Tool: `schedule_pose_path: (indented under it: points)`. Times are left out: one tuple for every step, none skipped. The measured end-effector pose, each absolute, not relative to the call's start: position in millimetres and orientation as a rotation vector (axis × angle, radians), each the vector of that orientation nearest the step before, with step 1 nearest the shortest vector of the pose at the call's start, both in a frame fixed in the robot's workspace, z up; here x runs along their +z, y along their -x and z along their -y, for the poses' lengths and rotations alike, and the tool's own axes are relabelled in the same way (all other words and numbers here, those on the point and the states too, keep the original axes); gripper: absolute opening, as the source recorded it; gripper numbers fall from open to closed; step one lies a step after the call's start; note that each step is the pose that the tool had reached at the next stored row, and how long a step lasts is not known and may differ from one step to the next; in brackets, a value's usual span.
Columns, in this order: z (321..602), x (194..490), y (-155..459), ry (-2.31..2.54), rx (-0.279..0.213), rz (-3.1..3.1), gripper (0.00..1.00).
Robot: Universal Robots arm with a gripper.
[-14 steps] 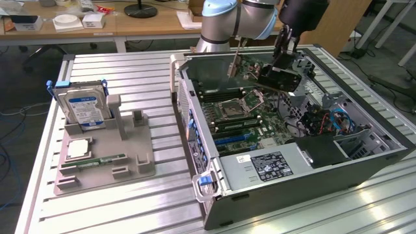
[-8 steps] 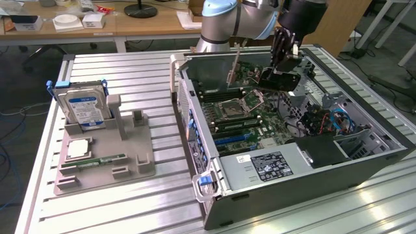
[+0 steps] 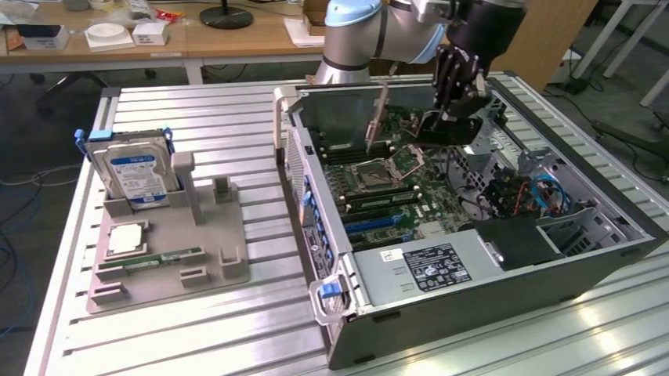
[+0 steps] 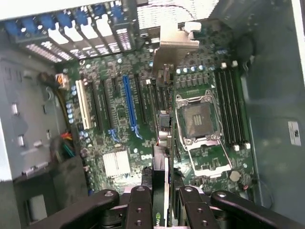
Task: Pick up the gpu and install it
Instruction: 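Insert the gpu into the slot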
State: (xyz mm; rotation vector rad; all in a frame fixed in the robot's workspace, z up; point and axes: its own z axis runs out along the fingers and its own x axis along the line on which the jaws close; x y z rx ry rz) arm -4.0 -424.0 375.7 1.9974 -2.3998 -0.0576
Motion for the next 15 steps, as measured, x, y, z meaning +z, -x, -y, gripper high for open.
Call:
schedule_pose_path:
  points:
    - [424.0, 375.4, 4.1, -2.012, -0.053, 2.391, 0.27]
    - [424.0, 374.9, 4.0, -2.027, -0.049, 2.383, 0.27]
    - [424.0, 374.4, 3.9, -2.042, -0.047, 2.372, 0.27]
    - [424.0, 373.9, 3.9, -2.062, -0.045, 2.356, 0.27]
    - [424.0, 373.4, 3.9, -2.084, -0.044, 2.337, 0.27]
    - [424.0, 372.9, 3.9, -2.104, -0.044, 2.319, 0.27]
    - [424.0, 372.3, 4.0, -2.125, -0.043, 2.300, 0.27]
    - [424.0, 371.8, 3.9, -2.145, -0.042, 2.281, 0.27]
    - [424.0, 371.3, 3.9, -2.166, -0.042, 2.262, 0.27]
    - [424.0, 370.8, 3.9, -2.184, -0.041, 2.244, 0.27]
    - [424.1, 370.2, 4.0, -2.198, -0.040, 2.232, 0.27]
    - [424.3, 369.8, 4.1, -2.205, -0.039, 2.228, 0.27]
    - [424.4, 369.6, 4.1, -2.211, -0.042, 2.227, 0.27]
    - [424.6, 369.2, 4.1, -2.218, -0.049, 2.229, 0.27]
    - [424.9, 369.0, 4.1, -2.225, -0.057, 2.231, 0.27]
